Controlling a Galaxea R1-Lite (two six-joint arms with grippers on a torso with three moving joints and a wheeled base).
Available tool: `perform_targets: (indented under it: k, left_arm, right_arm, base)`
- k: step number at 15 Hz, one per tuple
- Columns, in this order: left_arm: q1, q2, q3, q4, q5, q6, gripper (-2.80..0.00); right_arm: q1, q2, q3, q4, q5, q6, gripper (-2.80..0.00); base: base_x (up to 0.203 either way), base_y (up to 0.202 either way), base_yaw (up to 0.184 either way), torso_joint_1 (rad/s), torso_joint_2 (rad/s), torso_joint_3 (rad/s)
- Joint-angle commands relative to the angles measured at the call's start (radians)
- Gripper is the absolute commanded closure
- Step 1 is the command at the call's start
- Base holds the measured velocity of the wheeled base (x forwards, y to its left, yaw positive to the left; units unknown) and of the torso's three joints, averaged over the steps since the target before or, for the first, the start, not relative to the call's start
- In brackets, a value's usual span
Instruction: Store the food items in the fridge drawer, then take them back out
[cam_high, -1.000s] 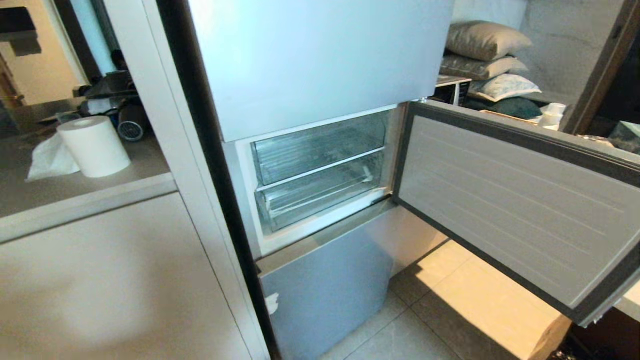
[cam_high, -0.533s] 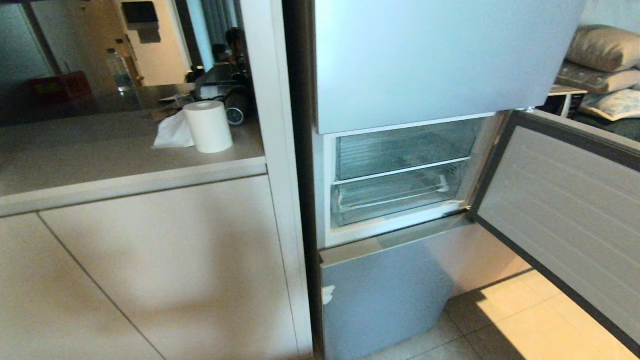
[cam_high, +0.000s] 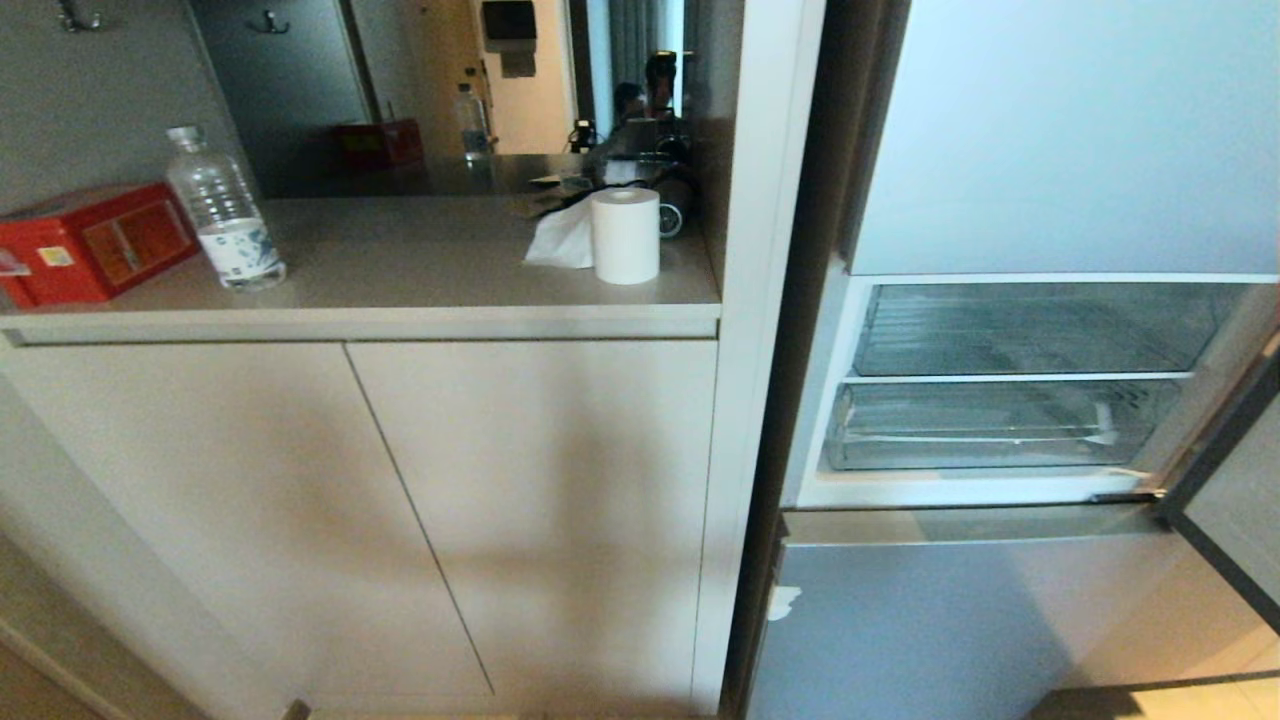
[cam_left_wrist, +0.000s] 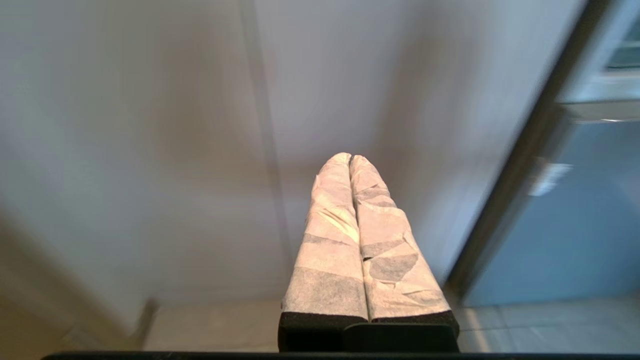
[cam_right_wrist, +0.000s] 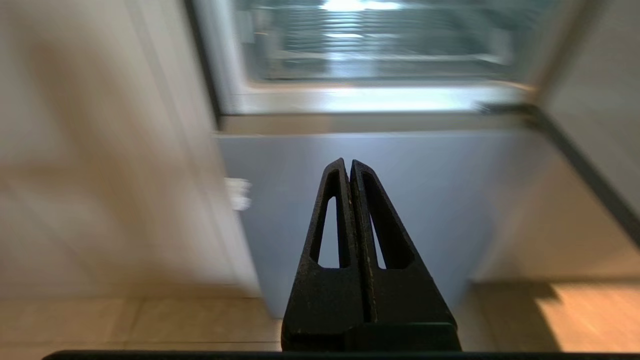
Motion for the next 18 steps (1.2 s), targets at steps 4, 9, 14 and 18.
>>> perform_targets:
  k: [4, 9, 14, 18]
  left_arm:
    - [0.0, 0.001, -0.001, 0.0, 0.0, 0.0, 0.0]
    - [0.0, 0.001, 0.001, 0.0, 0.0, 0.0, 0.0]
    - [0.0, 0.001, 0.0, 0.0, 0.0, 0.0, 0.0]
    - [0.0, 0.001, 0.001, 0.0, 0.0, 0.0, 0.0]
  right_arm:
    - [0.0, 0.0, 0.0, 0.001, -0.001, 0.002, 0.0]
    - [0.0, 0.0, 0.0, 0.001, -0.001, 0.002, 0.0]
    - [0.0, 0.0, 0.0, 0.001, 0.0, 0.002, 0.0]
    - [0.0, 0.0, 0.0, 0.001, -0.001, 0.002, 0.0]
  base:
    - [0.0, -0.003, 0.074, -0.067, 0.14, 0.073]
    - [0.0, 0.0, 0.0, -0.155, 0.33, 0.164]
    - [0.0, 0.0, 0.0, -0.168, 0.35, 0.178]
    - [0.0, 0.0, 0.0, -0.247, 0.5, 0.254]
